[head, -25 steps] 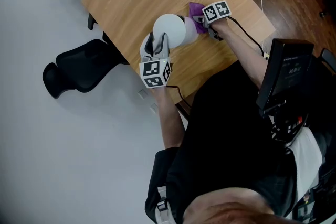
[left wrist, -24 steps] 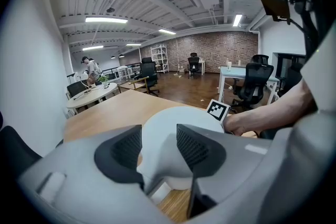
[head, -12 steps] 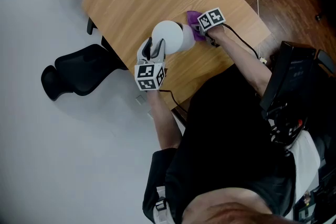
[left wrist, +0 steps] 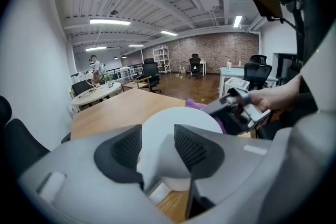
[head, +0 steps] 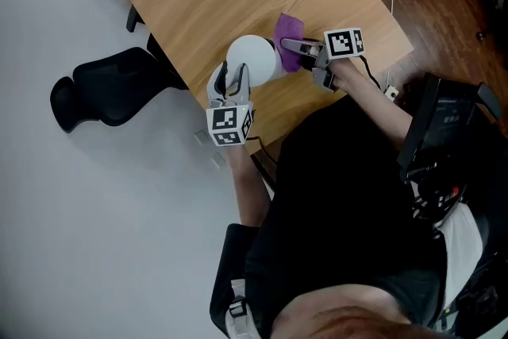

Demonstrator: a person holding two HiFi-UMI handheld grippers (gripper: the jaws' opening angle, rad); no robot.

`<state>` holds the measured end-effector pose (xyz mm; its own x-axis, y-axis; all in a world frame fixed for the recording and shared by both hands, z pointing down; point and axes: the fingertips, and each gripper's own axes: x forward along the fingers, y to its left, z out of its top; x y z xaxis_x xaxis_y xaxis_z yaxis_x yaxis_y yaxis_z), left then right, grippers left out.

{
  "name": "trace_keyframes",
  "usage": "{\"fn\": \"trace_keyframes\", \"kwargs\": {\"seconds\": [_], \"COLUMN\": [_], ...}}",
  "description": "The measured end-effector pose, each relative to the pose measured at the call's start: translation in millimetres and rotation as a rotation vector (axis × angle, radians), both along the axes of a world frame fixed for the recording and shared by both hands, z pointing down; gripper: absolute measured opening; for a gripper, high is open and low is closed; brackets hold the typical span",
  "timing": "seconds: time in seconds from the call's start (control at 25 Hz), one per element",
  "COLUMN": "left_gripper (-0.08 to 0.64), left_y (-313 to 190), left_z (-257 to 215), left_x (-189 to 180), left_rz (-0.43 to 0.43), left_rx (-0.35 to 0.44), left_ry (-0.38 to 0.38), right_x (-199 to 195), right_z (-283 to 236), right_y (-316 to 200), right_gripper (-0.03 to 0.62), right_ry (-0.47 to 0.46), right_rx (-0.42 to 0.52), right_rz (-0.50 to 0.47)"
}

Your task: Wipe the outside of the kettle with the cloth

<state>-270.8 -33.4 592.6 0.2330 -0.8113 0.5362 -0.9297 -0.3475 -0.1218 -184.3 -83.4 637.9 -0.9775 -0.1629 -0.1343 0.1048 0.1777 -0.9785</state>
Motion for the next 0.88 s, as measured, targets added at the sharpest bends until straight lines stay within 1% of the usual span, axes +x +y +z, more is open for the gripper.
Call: {"fn": "trace_keyframes", "kwargs": {"seconds": [0.04, 0.08, 0.16, 0.2, 0.24, 0.28, 0.32, 0.36, 0.4, 0.48, 0.52, 0.56, 0.64, 0.72, 0.8, 0.88], "left_gripper": [0.058, 0.058, 0.058, 0.058, 0.058, 0.058, 0.058, 0.058, 0.058, 0.058, 0.058, 0.058, 0.058, 0.058, 0.058, 0.060], "left_y": [-0.3, -0.5, -1.3, -1.6, -1.8, -1.8, -1.8, -1.7, -1.4, -0.6, -0.3, 0.1, 1.4, 2.7, 3.9, 5.0], "left_z": [-0.9, -1.4, -1.4, -1.1, -0.7, -0.2, 0.0, -0.3, -0.8, -2.0, -2.4, -2.7, -3.0, -3.3, -3.6, -3.7], "left_x": [-0.1, -0.2, 0.5, 1.1, 2.0, 3.1, 4.3, 5.4, 6.1, 6.9, 7.2, 7.6, 8.6, 9.9, 10.2, 8.8], "left_rz": [0.000, 0.000, -0.003, -0.005, -0.007, -0.009, -0.010, -0.011, -0.012, -0.014, -0.014, -0.014, -0.013, -0.012, -0.010, -0.005], "left_rx": [0.001, 0.002, 0.004, 0.007, 0.010, 0.013, 0.015, 0.017, 0.020, 0.029, 0.032, 0.035, 0.037, 0.040, 0.046, 0.052], "left_ry": [-0.001, -0.002, -0.008, -0.011, -0.013, -0.014, -0.016, -0.017, -0.020, -0.026, -0.027, -0.028, -0.028, -0.027, -0.028, -0.028], "right_x": [5.9, 10.2, 12.0, 9.7, 6.5, 3.3, 1.1, 0.3, -0.8, -7.9, -11.5, -14.1, -17.1, -17.8, -18.9, -21.6], "right_z": [-29.2, -47.6, -58.6, -52.7, -41.8, -28.2, -14.3, -1.4, 10.0, 35.1, 54.1, 76.5, 120.3, 152.9, 173.3, 184.5], "right_y": [-3.8, -7.8, -15.3, -15.4, -12.1, -6.7, -0.9, 3.8, 5.6, 1.6, 0.5, 0.9, 4.4, 8.0, 10.3, 11.3], "right_gripper": [0.055, 0.055, 0.057, 0.055, 0.055, 0.055, 0.055, 0.055, 0.055, 0.057, 0.055, 0.055, 0.055, 0.055, 0.055, 0.055], "right_ry": [-0.086, -0.134, -0.157, -0.152, -0.139, -0.119, -0.087, -0.040, 0.006, 0.074, 0.126, 0.187, 0.303, 0.399, 0.480, 0.538], "right_rx": [0.028, 0.063, 0.145, 0.134, 0.075, -0.013, -0.102, -0.166, -0.185, -0.102, -0.075, -0.075, -0.116, -0.147, -0.154, -0.137], "right_rz": [0.020, 0.034, 0.041, 0.036, 0.030, 0.024, 0.021, 0.021, 0.022, 0.009, -0.004, -0.020, -0.049, -0.077, -0.104, -0.130]}}
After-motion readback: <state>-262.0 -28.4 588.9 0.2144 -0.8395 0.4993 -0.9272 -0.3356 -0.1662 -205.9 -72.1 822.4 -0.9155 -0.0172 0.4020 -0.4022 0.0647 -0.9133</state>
